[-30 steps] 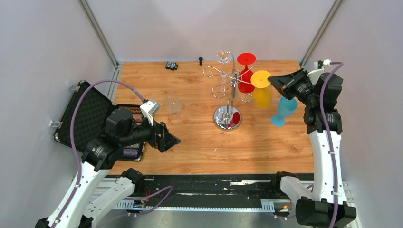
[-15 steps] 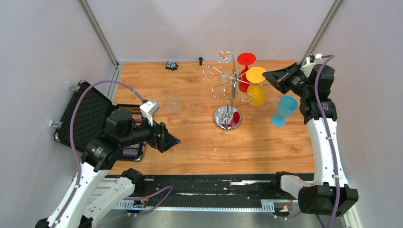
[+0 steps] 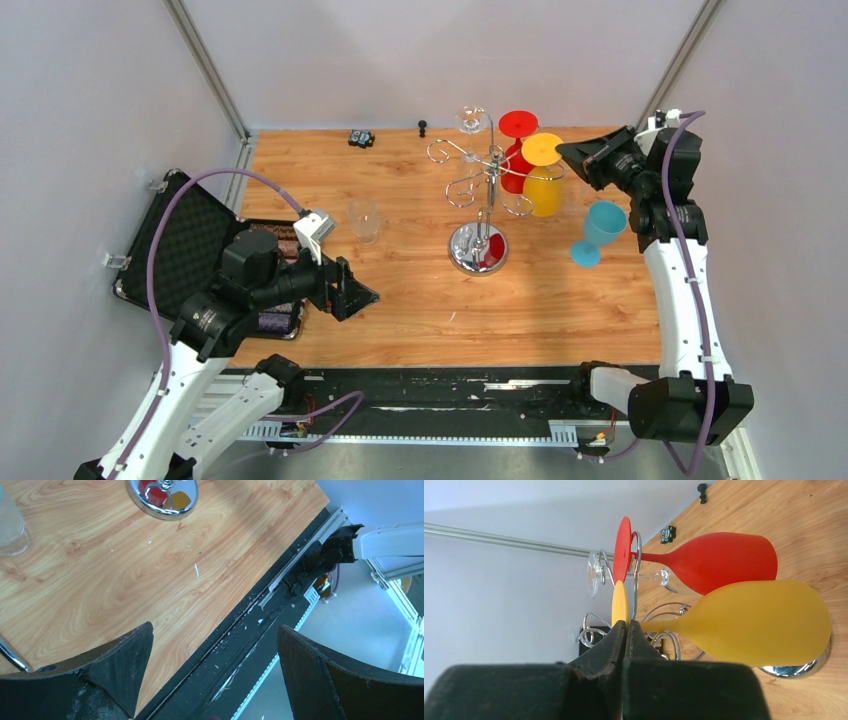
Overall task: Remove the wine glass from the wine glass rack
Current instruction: Pick up the wine glass from the wine rack.
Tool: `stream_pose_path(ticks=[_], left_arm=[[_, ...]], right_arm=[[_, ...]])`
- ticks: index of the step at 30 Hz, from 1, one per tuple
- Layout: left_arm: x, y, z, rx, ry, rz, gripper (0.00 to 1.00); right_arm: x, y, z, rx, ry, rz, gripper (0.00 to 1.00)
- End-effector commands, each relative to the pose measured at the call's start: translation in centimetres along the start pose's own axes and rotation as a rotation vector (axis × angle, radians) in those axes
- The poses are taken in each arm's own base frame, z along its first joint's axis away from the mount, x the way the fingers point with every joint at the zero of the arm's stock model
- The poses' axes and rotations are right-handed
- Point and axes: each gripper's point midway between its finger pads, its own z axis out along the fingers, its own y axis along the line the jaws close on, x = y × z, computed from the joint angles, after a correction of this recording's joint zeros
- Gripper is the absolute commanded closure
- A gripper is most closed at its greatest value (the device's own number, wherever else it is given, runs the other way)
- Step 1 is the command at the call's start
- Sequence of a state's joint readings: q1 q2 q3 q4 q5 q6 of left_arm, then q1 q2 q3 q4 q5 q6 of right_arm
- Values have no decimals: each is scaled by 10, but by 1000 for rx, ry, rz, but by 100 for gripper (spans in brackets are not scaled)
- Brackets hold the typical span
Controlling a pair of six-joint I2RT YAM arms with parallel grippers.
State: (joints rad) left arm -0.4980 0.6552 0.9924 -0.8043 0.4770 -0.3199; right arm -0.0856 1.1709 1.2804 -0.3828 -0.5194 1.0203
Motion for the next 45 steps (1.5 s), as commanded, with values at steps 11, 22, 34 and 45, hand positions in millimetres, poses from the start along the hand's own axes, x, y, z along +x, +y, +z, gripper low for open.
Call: stream_pose_path(ticks=[11, 22, 34, 45], left_arm=[[-19, -16, -17, 22, -53, 21, 0], [-22, -18, -19, 26, -50, 34, 0], [-31, -26, -30, 26, -78, 40, 0], [-51, -43, -47, 52, -133, 34, 0]], right_arm=[[-25, 23, -19, -24, -165, -62, 100], [-32, 26, -57, 22, -301, -157, 100], [-34, 72, -104, -75, -393, -387, 100], [-6, 132, -138, -279, -309, -606, 100]])
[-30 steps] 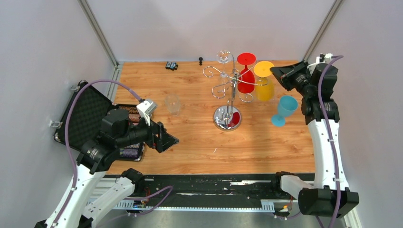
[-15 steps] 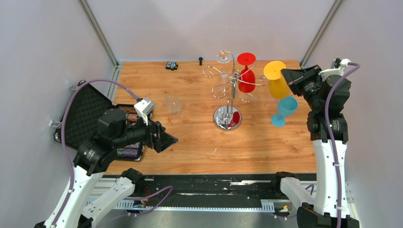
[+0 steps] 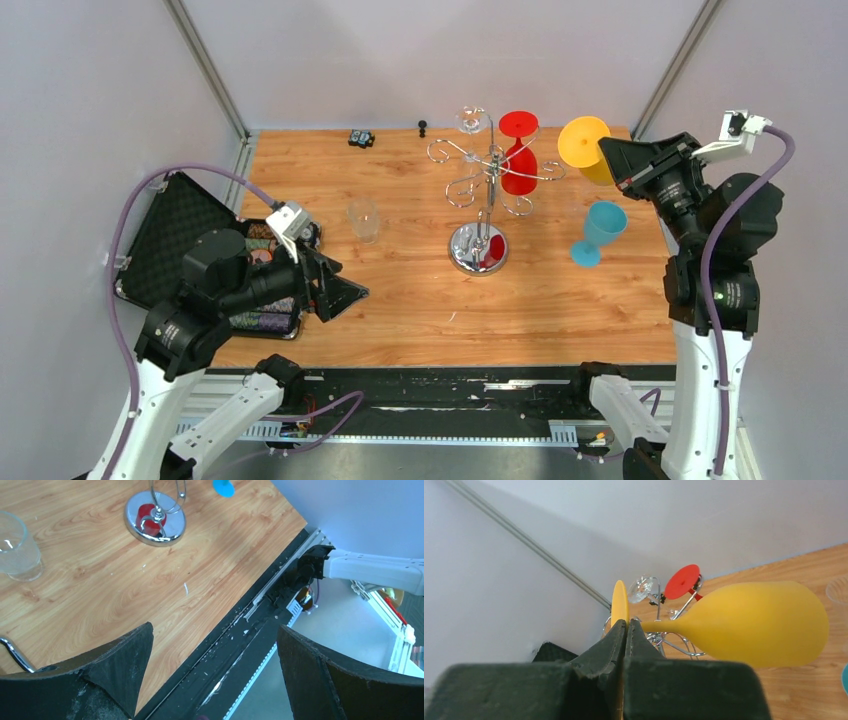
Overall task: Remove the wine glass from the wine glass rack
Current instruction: Pick up the wine glass from the wine rack, then place the wine glass at the center of the board.
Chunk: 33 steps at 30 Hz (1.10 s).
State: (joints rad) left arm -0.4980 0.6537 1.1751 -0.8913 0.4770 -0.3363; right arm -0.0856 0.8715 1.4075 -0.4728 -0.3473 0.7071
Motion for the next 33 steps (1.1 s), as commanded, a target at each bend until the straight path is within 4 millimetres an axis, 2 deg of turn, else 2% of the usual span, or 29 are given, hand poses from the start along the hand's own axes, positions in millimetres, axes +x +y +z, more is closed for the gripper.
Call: stream_pose_path(ticks=[1, 8, 13, 23, 30, 33], left_arm=[[-22, -17, -13, 35, -60, 8, 0], [-44, -36, -25, 76, -115, -22, 0], [-58, -49, -30, 115, -154, -67, 0], [-83, -69, -33, 191, -198, -158, 0], [-93, -75, -34, 217, -221, -203, 0], [-97, -76, -33, 222, -228, -212, 0]], right_arm=[[-15, 52, -20, -198, -4, -151, 100], [-20, 97, -45, -390, 2, -283, 100], [-17, 118, -60, -505, 6, -340, 100], [0, 139, -71, -698, 64, -401, 100], [8, 145, -68, -789, 77, -433, 100], [15, 156, -71, -860, 77, -459, 100]])
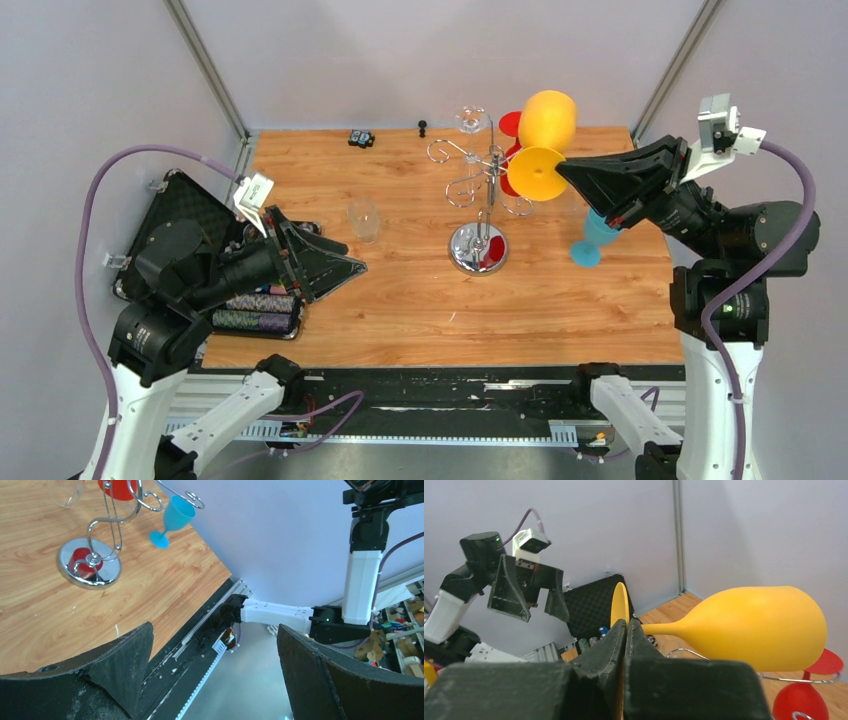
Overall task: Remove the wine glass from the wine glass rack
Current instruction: Place the wine glass at the center of the board.
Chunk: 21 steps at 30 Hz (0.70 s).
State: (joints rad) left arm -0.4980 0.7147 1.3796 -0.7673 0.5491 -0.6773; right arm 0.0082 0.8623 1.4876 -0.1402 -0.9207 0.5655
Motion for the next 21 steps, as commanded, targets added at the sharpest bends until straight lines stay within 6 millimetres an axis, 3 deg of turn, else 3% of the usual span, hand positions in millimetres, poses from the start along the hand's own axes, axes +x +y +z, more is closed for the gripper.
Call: stream_pose_path(ticks=[1, 9, 21], left_arm=[[-18, -19, 0, 60, -47, -9, 0], [-24, -20, 4, 59, -55, -21, 0], [-34, -20, 8, 42, -83, -67, 0]], right_arm=[[-4, 17, 10, -125, -24, -122, 100], [12, 34, 37, -220, -26, -191, 100], [45, 66, 55, -383, -33, -305, 100]])
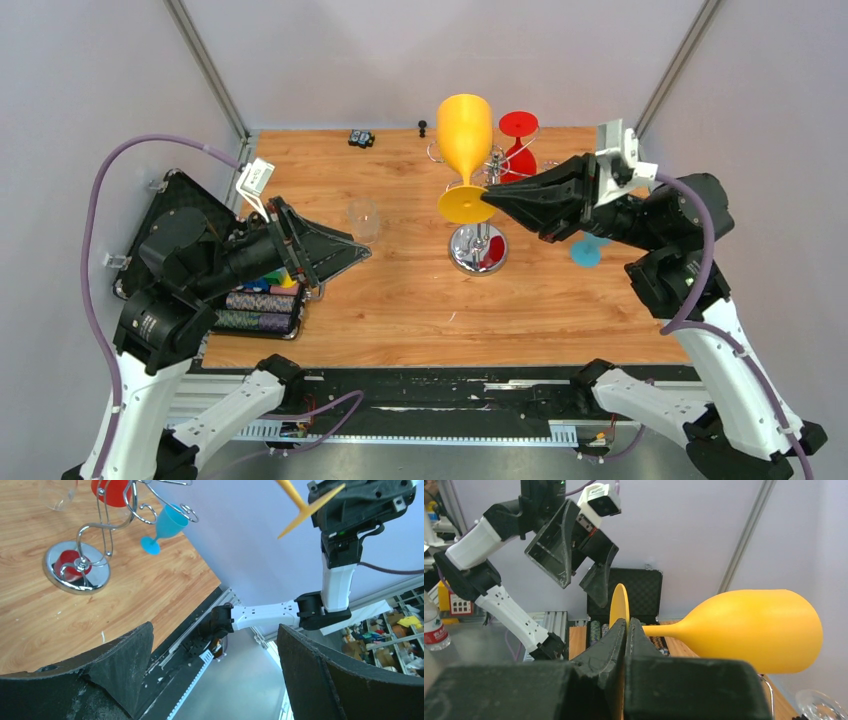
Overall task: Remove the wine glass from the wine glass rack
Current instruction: Place the wine glass at the center of the board.
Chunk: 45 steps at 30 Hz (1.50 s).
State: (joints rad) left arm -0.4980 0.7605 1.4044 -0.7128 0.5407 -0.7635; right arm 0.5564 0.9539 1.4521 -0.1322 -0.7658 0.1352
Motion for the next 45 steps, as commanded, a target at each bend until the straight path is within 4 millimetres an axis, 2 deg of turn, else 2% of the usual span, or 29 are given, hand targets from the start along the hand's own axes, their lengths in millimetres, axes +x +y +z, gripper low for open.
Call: stream_pose_path(ticks=[1, 9, 17, 29, 39, 43, 45], left_arm=[[-19, -16, -3, 29, -64, -5, 0], [-30, -24, 0, 57, -105, -55, 0], [-28, -24, 7, 84, -92, -84, 0], [-21, -17, 15, 93, -66, -124, 0], [-19, -14, 19, 97, -69, -154, 1], [-18, -11, 19, 91, -70, -160, 7], [-18, -12, 19, 95, -71, -160, 14]], right_arm=[[0, 9, 10, -38, -38, -158, 100], [24, 31, 27, -118, -37, -226, 100], [46, 54, 50, -184, -51, -298, 100], [53, 71, 89, -181, -102, -409, 100], [59, 91, 104, -213, -112, -450, 100], [59, 96, 109, -214, -113, -471, 100], [59, 98, 110, -214, -113, -484, 100]])
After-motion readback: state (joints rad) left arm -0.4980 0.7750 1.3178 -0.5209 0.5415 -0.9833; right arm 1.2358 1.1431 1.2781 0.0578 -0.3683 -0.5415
